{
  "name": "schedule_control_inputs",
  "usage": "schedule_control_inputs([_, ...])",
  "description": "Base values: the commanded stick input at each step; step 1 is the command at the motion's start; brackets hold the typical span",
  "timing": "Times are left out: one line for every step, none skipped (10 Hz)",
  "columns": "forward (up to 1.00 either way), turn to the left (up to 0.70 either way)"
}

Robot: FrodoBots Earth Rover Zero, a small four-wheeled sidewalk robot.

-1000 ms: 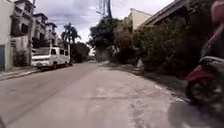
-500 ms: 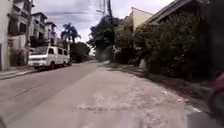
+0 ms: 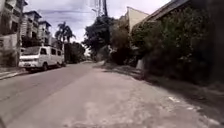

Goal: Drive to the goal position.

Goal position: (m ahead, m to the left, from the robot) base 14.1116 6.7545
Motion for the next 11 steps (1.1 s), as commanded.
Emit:
schedule_control_inputs([0.70, 0.00])
schedule_control_inputs([0.70, 0.00])
schedule_control_inputs([0.70, 0.00])
schedule_control_inputs([0.70, 0.00])
schedule_control_inputs([0.70, 0.00])
schedule_control_inputs([0.70, 0.00])
schedule_control_inputs([0.70, 0.00])
schedule_control_inputs([0.70, 0.00])
schedule_control_inputs([0.70, 0.00])
schedule_control_inputs([0.70, 0.00])
schedule_control_inputs([0.70, 0.00])
